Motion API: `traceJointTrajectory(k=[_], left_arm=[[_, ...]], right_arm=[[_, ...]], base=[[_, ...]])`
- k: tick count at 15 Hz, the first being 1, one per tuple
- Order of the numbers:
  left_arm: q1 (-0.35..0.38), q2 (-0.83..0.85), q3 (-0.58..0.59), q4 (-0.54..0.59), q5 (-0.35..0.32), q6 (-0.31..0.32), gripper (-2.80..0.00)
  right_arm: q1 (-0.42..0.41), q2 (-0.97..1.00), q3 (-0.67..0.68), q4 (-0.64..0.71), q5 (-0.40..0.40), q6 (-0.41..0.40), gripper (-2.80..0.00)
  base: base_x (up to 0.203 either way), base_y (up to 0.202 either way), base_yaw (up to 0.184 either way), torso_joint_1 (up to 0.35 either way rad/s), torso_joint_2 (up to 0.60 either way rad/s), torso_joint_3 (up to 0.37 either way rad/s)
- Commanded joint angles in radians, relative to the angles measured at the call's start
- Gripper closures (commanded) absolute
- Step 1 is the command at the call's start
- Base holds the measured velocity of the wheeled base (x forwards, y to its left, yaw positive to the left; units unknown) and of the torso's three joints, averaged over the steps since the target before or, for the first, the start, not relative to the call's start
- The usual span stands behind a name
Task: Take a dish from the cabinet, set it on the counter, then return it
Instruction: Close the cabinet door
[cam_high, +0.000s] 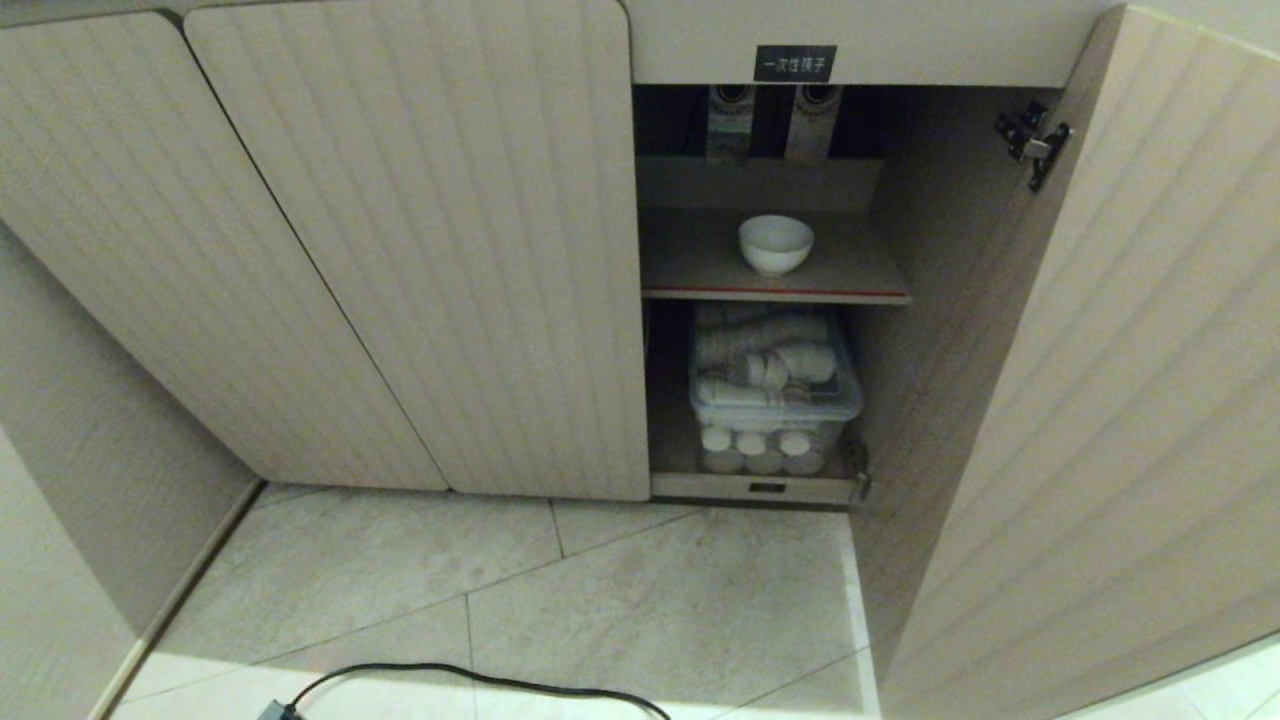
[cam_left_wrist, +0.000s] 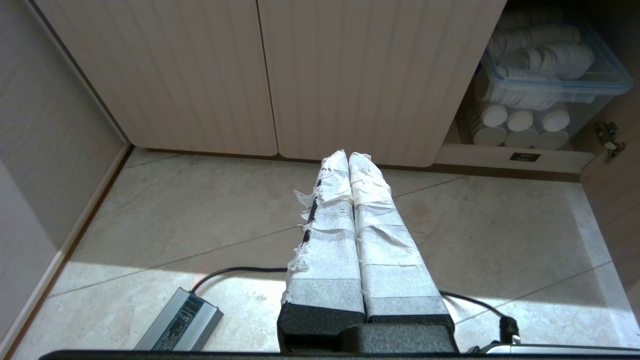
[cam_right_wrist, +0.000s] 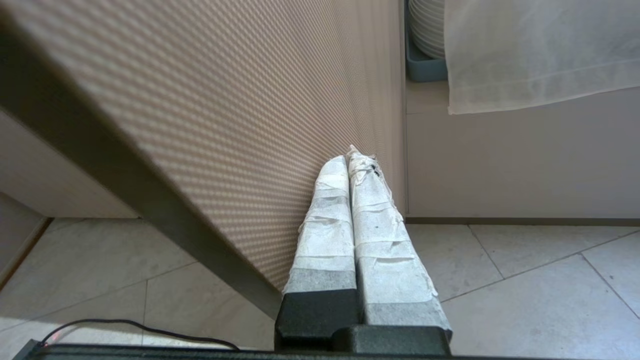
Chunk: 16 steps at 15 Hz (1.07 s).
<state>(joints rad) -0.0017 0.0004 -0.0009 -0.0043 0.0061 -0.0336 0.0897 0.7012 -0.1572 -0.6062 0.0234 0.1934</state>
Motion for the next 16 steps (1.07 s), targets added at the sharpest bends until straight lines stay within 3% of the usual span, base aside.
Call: traceJointTrajectory(k=[1,16], left_arm=[[0.000,0.000,-0.001,0.000,0.000,-0.001,0.00],[0.000,0.000,0.000,0.000,0.000,0.000,0.00]], right_arm=[[0.008,0.038,-0.011,-0.006,0.011,0.001,0.00],[0.043,0.283,-0.169,-0.023,0.070,-0.011,0.00]], base=[[0.000,0.000,0.000,0.000,0.00,0.000],[0.000,0.000,0.000,0.000,0.00,0.000]])
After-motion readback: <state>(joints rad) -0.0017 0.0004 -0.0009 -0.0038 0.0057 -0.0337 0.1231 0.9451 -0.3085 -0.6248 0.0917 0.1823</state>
